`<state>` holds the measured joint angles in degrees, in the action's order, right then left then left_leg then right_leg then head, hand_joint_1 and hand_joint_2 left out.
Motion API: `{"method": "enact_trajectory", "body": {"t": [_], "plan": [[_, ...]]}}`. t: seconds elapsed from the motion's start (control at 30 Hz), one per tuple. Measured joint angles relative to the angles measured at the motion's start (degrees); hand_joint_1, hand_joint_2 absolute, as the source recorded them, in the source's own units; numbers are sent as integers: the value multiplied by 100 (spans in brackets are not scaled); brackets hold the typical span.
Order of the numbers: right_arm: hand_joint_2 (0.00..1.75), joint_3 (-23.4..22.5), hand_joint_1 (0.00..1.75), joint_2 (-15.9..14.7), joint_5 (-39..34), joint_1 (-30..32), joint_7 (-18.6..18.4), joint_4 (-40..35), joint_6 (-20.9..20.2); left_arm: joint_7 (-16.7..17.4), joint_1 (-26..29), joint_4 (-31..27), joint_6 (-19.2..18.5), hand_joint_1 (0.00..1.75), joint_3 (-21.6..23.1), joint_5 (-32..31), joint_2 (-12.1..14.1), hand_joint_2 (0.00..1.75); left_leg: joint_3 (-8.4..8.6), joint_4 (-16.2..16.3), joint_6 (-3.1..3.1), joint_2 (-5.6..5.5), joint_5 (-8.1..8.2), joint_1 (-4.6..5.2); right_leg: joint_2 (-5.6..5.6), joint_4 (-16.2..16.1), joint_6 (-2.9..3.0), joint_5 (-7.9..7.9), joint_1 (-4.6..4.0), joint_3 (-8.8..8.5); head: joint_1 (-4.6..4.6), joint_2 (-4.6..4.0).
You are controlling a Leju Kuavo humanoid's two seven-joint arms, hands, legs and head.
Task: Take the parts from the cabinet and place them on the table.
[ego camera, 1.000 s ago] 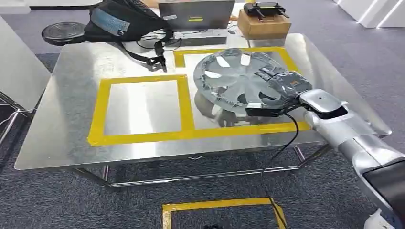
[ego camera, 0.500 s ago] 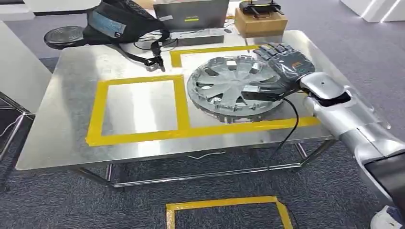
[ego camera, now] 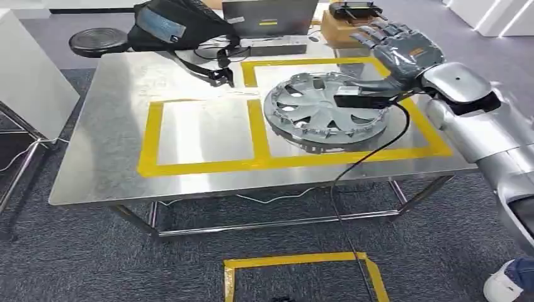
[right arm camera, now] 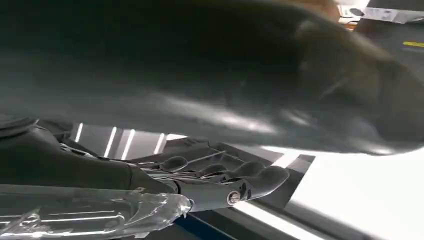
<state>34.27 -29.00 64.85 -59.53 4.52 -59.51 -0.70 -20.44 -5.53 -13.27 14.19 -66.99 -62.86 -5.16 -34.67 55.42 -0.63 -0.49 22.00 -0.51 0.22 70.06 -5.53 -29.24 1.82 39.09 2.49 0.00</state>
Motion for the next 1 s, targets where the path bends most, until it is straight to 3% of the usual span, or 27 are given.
{"method": "enact_trajectory", "body": {"t": [0.07, 0.1, 0.13, 0.23, 0.27, 0.3, 0.37, 0.4, 0.43, 0.47, 0.5, 0.57, 0.6, 0.63, 0.67, 0.73, 0.77, 0.8, 0.83, 0.87, 0.9, 0.93, 0.97, 1.0], "plan": [[0, 0, 0, -51, -66, -105, 0, -37, -64, 15, 16, 0, -2, 0, -11, 0, -26, 0, -60, 57, 55, 0, -26, -24, -25, -1004, -67, 286, 37, -664, 2, 0], [0, 11, 0, -64, -116, -168, -7, -42, -87, 26, 20, 0, -2, 0, -20, 0, 0, 0, -127, 83, 100, -2, -36, 27, -5, -1235, -123, 185, 13, -871, 24, 0], [0, 15, 0, -87, -195, -178, -30, -48, -137, 28, 22, 0, 0, 0, -26, 0, -22, 0, -147, 113, 136, -6, -72, 35, 44, -1194, -4, 247, 18, -769, 11, 2], [0, 59, 0, -120, -311, -162, -44, -46, -175, 42, 63, 4, 0, 0, -35, 0, -46, 0, -228, 115, 201, -22, -157, 37, 37, -1130, 123, 286, 25, -635, -11, 2], [0, 79, 0, -129, -354, -180, -44, -53, -175, 42, 62, 6, 0, 0, -37, 0, -52, 0, -267, 140, 232, -8, -58, 25, 36, -1141, 192, 328, 37, -587, -13, 0], [0, 83, 0, -142, -389, -180, -44, -65, -175, 42, 58, 7, 0, 0, -37, 0, -57, 0, -335, 347, 270, -4, 209, 28, 34, -1141, 263, 373, 36, -533, -18, 0], [0, 90, 0, -171, -433, -189, -44, -70, -173, 42, 49, 7, 0, 0, -42, 0, -57, 0, -597, 1197, 309, -2, 787, 28, 26, -1150, 312, 463, 25, -440, -13, 0], [0, 96, 0, -177, -446, -190, -44, -70, -160, 39, 44, 7, 0, 0, -42, -2, -57, 0, -727, 1633, 308, 0, 989, 28, 23, -1149, 322, 502, 10, -390, -22, 2], [0, 103, 0, -195, -457, -177, -59, -70, -123, 39, 40, 7, -2, 0, -41, -9, -61, 0, -781, 1912, 287, 2, 1069, 31, 23, -1149, 330, 545, -13, -336, -20, 2], [0, 114, 0, -206, -468, -167, -77, -70, -78, 39, 36, 7, -7, 0, -41, -11, -65, 0, -712, 1913, 244, 1, 1021, 45, 23, -1149, 336, 582, -42, -289, -18, 0], [0, 120, 0, -219, -470, -161, -101, -70, -24, 39, 28, 7, -9, 0, -41, -13, -68, 0, -530, 1704, 177, 1, 868, 70, 26, -1150, 343, 622, -79, -242, -20, 2], [0, 118, 0, -245, -468, -148, -160, -72, 180, 39, 5, 7, -9, 0, -41, -20, -70, 0, 78, 828, -33, -4, 528, 177, 35, -1159, 369, 706, -147, -172, -15, 0], [0, 114, 0, -252, -470, -127, -197, -72, 314, 39, -11, 2, -4, 0, -41, -24, -26, 0, 407, 370, -186, -18, 529, 278, 25, -1161, 376, 745, -118, -167, -2, 2], [0, 109, 0, -267, -481, -102, -232, -70, 446, 41, -26, 7, 0, 0, -37, -39, -37, 0, 559, 108, -256, 7, 594, 295, 25, -1165, 355, 780, -166, -140, -13, 0], [0, 76, 0, -276, -512, -31, -291, -79, 588, 42, -46, 7, 11, 0, -37, -37, -30, 0, 534, 77, -194, -12, 560, 305, 13, -1181, 331, 838, -135, -127, -7, 2], [0, 3, 0, -284, -564, 148, -341, -118, 741, 52, -48, 7, 11, 0, -39, -39, -35, 0, 500, 8, -223, -13, 459, 321, 6, -1293, 261, 972, -118, -123, -9, 0], [0, -40, 0, -300, -604, 227, -343, -125, 767, 59, -46, 7, 13, 0, -39, -46, -50, 0, 491, -109, -204, 6, 339, 261, 6, -1314, 232, 979, -144, -81, -18, 0], [0, -81, 0, -328, -641, 284, -328, -133, 780, 72, -49, 7, 15, 0, -41, -48, -50, 0, 431, -135, -190, 23, 261, 242, 14, -1246, 204, 786, -142, -3, 4, 2], [0, -118, 0, -357, -663, 325, -313, -136, 778, 77, -46, 7, 15, 0, -42, -59, -55, 0, 354, -135, -224, 26, 208, 234, 14, -959, 189, 426, -139, 90, 11, 0], [0, -155, 0, -381, -673, 374, -306, -142, 778, 92, -39, 7, 15, 0, -41, -70, -66, 0, 288, -132, -220, 26, 151, 233, 11, -525, 159, 79, -126, 186, 13, 0], [0, -166, 0, -402, -673, 438, -304, -153, 780, 92, -33, 7, 15, 0, -41, -81, -81, 0, 216, -132, -219, 26, 87, 232, 11, -49, 140, -174, -124, 292, 4, 0], [0, -171, 0, -422, -667, 503, -308, -166, 798, 107, -31, 7, 15, 0, -39, -96, -85, 0, 137, -128, -213, 29, 26, 226, 10, 307, 117, -273, -124, 353, 15, 0], [0, -190, 0, -448, -660, 594, -324, -188, 842, 129, -27, 7, 15, 0, -35, -138, -90, 0, 57, -125, -202, 33, -38, 217, 10, 449, 100, -196, -119, 321, 11, 0], [0, -244, 0, -496, -658, 724, -350, -264, 928, 151, -24, 7, 13, 0, -28, -153, -94, 0, -24, -118, -186, 33, -96, 206, 9, 361, 74, -7, -113, 160, 11, 0]]}}
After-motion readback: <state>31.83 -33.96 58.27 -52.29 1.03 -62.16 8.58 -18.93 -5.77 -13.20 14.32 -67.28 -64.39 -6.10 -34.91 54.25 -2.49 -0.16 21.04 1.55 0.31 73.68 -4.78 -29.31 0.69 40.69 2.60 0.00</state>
